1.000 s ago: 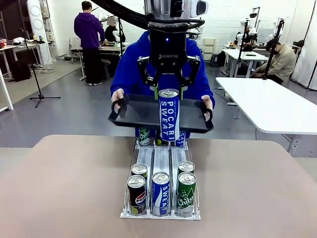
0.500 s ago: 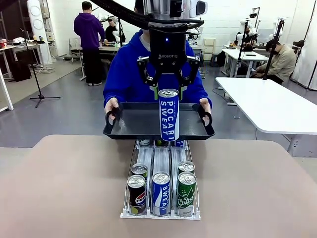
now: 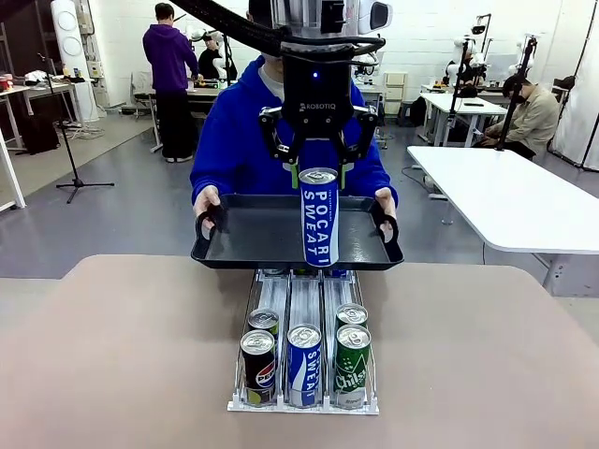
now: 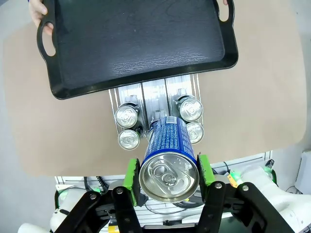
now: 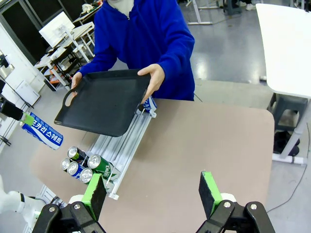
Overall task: Retrieve and hand over the desired beverage to the person.
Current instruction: Place the picked can on the Handle tray extended by the person.
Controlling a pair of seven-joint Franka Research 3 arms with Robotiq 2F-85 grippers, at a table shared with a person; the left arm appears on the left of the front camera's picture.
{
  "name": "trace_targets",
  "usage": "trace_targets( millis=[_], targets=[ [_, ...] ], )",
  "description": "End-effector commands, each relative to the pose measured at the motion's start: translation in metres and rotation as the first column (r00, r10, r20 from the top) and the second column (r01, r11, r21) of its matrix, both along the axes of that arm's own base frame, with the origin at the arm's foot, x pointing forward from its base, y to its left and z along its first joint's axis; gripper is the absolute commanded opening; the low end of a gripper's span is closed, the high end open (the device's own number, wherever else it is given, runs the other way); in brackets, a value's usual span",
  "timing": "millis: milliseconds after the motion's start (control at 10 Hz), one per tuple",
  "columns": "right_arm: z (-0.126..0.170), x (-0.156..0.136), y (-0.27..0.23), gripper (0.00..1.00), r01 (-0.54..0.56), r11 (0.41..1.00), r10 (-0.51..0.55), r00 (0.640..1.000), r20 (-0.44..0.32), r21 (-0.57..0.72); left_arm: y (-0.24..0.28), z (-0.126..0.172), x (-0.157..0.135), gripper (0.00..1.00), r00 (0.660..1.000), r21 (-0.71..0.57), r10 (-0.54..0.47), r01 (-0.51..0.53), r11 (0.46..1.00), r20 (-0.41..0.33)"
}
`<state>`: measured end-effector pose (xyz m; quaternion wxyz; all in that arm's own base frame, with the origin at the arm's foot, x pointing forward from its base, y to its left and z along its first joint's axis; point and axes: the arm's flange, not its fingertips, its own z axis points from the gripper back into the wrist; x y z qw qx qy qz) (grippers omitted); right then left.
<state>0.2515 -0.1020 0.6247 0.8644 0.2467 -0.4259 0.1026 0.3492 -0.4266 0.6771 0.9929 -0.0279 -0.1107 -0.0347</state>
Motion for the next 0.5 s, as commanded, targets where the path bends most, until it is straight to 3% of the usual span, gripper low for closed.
trace_targets(
  millis=[0, 300, 400],
  targets=[
    [-0.0023, 0.0021, 0.0002, 1.00, -0.014, 1.000, 0.014, 1.000, 0.004, 0.016, 0.0054, 0.0025, -0.0054, 0.40, 1.000, -0.005, -0.001, 0.001, 1.000, 0.005],
    [-0.0023, 0.0021, 0.0002, 1.00, -0.014, 1.000, 0.014, 1.000, 0.004, 0.016, 0.0054, 0.0025, -0.0054, 0.40, 1.000, -0.005, -0.001, 0.001, 1.000, 0.005],
    [-0.0023, 0.0021, 0.0002, 1.00, -0.014, 1.000, 0.014, 1.000, 0.004, 0.016, 0.0000, 0.0000, 0.0000, 0.58, 1.000, 0.000, 0.000, 0.000, 1.000, 0.000]
  ],
)
